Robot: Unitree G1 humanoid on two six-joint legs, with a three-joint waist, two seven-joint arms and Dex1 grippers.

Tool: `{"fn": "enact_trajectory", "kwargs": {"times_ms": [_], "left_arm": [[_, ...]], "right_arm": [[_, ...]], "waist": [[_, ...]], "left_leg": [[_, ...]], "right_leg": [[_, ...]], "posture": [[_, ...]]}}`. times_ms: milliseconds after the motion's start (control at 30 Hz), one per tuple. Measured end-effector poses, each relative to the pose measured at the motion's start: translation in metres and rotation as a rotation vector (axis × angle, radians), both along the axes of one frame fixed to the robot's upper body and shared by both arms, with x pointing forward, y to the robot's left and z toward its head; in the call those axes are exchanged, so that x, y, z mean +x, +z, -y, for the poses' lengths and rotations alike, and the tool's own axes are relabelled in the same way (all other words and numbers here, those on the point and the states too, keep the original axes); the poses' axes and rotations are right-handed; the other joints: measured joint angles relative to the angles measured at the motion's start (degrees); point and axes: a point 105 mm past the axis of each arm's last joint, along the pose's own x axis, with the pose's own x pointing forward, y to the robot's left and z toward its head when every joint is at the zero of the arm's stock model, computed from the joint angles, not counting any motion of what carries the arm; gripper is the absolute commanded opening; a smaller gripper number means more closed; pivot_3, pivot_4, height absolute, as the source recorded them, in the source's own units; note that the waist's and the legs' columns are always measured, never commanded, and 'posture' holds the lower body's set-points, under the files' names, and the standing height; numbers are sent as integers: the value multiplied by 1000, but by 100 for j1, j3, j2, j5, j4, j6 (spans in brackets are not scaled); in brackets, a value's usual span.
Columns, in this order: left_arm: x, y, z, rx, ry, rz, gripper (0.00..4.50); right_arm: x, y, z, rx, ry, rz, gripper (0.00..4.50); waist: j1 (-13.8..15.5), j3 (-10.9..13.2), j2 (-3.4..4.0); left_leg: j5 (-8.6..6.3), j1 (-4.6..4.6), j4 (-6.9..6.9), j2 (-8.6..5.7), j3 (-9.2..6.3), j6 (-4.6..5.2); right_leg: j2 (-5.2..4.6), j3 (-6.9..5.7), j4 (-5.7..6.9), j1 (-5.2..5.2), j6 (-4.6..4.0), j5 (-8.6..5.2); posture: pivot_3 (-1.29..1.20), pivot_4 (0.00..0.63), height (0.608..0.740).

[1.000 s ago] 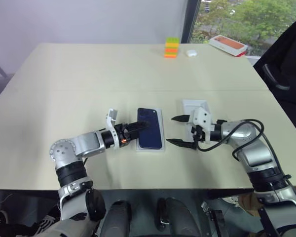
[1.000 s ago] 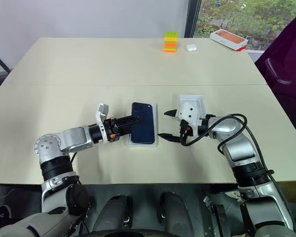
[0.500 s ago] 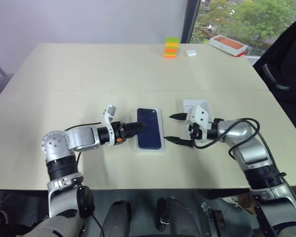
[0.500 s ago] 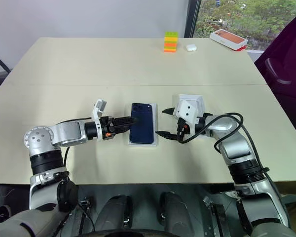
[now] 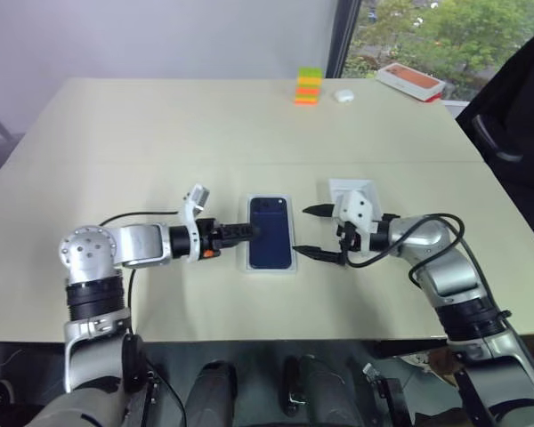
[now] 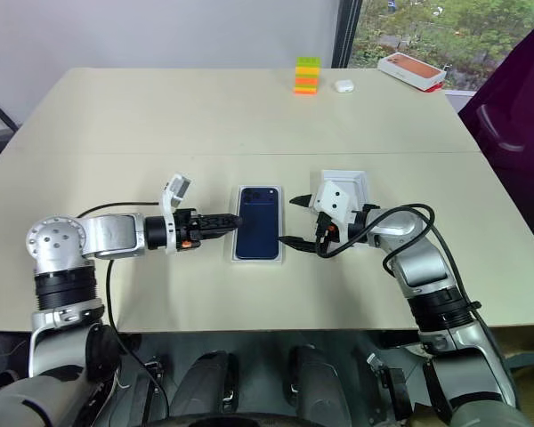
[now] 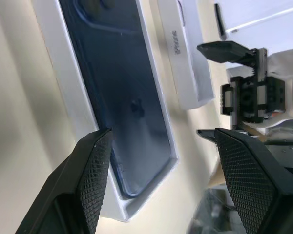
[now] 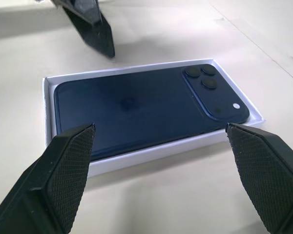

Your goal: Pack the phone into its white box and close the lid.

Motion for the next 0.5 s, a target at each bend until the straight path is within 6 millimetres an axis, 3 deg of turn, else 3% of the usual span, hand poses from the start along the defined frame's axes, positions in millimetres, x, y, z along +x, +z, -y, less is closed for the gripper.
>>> {"fn": "enact_trajectory", "kwargs": {"times_ms": [100,233,400,500], "left_arm": [[0,12,-12,51,14,230,3481],[0,19,-39,113,-26,413,3481],[8,22,-57,137,-41,573,3481],[6,29,-59,45,-59,612,3481]], "right_arm": [[1,3,1,26,-9,-23,4500],[3,16,8,71,-27,-25,4500],[9,21,17,56,-85,-51,4500],[20,16,24,48,-212,-170,4500]], "waist": [[16,2,3],[67,4,8],[88,5,8],[70,5,8]], "left_leg": [[13,-3,-3,-1,17,-24],[-9,-10,-2,1,22,18],[-14,-22,5,1,24,28],[-19,-28,5,4,35,37]], "right_leg": [[2,-3,-4,-3,-3,-1],[5,-4,-4,-12,-11,0],[2,-7,-7,-20,-7,0],[0,-2,-4,-32,-8,4]], "posture": [[0,150,740],[0,150,740],[0,150,740],[0,150,740]]}}
